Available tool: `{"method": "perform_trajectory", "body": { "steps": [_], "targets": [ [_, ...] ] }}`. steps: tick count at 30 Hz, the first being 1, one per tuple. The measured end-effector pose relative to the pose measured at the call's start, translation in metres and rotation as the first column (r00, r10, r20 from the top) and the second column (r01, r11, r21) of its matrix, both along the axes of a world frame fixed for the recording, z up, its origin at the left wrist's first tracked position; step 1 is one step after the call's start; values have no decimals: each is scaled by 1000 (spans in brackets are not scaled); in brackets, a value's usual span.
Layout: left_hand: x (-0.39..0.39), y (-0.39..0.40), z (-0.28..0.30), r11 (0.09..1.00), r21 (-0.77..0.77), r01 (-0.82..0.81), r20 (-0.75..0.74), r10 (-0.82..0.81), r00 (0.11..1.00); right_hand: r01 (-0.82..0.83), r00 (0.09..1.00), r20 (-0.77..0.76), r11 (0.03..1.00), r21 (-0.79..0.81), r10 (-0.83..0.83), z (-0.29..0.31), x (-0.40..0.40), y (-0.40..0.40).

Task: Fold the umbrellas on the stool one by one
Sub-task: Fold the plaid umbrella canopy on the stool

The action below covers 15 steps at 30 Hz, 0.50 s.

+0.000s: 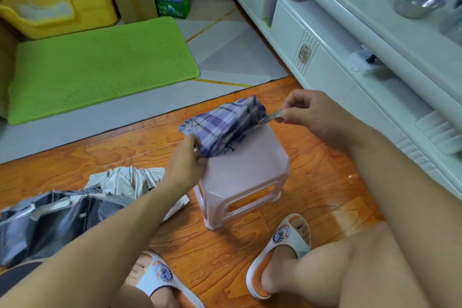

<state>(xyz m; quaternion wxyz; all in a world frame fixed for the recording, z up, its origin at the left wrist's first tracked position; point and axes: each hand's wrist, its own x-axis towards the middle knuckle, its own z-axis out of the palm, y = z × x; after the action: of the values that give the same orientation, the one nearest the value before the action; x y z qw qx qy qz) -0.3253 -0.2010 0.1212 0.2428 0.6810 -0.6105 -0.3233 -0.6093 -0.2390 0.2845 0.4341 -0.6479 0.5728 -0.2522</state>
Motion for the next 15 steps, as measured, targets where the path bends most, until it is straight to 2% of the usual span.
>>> {"method": "perform_trajectory", "body": {
  "steps": [2, 4, 8, 11, 15],
  "targets": [
    [10, -10, 5, 991, 106, -76, -167, 93, 982, 65, 998, 31, 996, -57, -63, 4, 2, -2],
    [18, -18, 10, 976, 190, -108, -352, 170, 920, 144, 989, 40, 981, -127, -140, 11, 2, -5],
    [22, -14, 34, 953, 296, -61, -509, 211, 835, 168, 986, 41, 945, -282, -163, 30, 3, -8],
    [36, -2, 58, 962, 272, 9, -515, 138, 846, 93, 993, -37, 925, -368, -115, 53, 13, -9],
    [64, 20, 114, 963, 129, 236, -332, -183, 925, -30, 992, -126, 910, -413, -25, 109, 40, -18]
  ]
}}
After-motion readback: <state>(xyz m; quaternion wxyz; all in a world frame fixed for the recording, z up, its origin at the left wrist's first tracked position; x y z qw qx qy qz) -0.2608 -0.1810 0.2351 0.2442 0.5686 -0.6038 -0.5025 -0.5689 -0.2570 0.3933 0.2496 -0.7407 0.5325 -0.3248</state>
